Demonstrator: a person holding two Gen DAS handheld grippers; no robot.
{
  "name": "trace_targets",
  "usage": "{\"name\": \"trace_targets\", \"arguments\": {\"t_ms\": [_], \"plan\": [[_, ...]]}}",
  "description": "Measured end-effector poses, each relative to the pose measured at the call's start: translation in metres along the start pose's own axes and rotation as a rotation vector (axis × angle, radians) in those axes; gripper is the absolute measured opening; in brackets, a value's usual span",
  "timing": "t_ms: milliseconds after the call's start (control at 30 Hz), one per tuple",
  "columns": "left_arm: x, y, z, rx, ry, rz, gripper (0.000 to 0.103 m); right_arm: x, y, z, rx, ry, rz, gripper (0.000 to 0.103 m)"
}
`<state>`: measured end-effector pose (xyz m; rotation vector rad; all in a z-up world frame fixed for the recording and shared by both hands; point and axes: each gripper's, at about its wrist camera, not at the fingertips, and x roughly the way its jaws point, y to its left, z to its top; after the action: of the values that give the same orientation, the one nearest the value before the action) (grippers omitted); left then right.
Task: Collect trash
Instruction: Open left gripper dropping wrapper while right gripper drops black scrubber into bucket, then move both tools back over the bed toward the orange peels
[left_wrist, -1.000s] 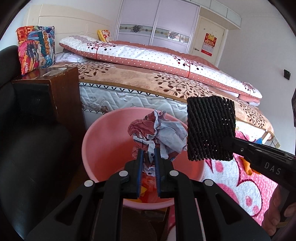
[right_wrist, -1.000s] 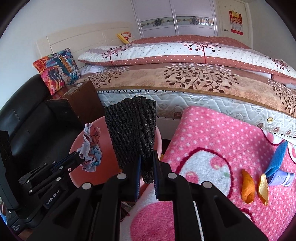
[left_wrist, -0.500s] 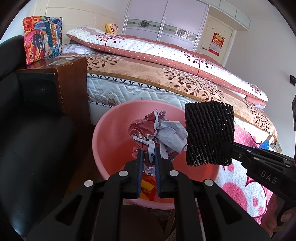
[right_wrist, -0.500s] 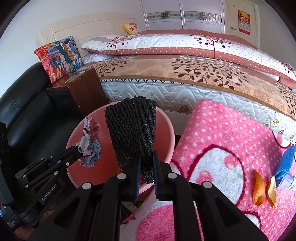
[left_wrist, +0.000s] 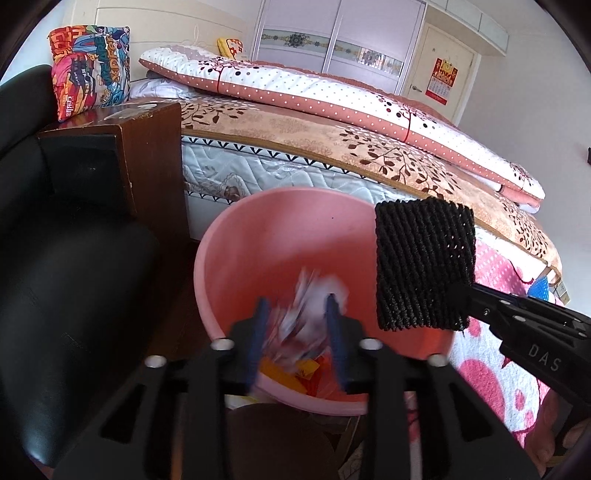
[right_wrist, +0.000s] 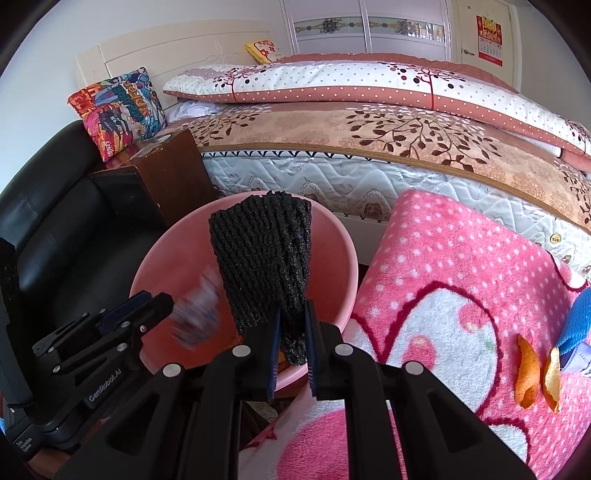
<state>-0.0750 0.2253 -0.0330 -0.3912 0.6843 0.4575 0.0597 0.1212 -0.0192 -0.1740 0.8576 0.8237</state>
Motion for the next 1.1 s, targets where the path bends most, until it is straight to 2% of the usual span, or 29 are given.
{"name": "trace_targets", "arguments": {"t_ms": [167,233,333,633,967,1100], "plan": [[-0.003,0.001,0.001,-0.012,-0.011,0.008,0.042,-0.002,0.0,0.0,0.004,-0.006,0.012,0.016],[-0.005,0.002,0.002,-0.018,-0.015,0.01,0.042,-0.003,0.0,-0.001,0.007,-0.012,0.018,0.029],[-0.008,0.004,0.003,-0.023,-0.022,0.011,0.042,-0.006,0.001,-0.001,0.012,-0.025,0.027,0.04],[-0.014,0.001,0.007,-0.022,-0.041,0.014,0.042,-0.021,-0.004,-0.007,0.015,-0.058,0.029,0.042],[-0.028,-0.022,0.008,0.022,-0.088,-0.011,0.042,-0.048,-0.037,-0.028,0.066,-0.083,-0.005,0.043],[-0.033,-0.031,0.009,0.034,-0.097,-0.019,0.042,-0.066,-0.055,-0.038,0.081,-0.106,-0.04,0.046]]}}
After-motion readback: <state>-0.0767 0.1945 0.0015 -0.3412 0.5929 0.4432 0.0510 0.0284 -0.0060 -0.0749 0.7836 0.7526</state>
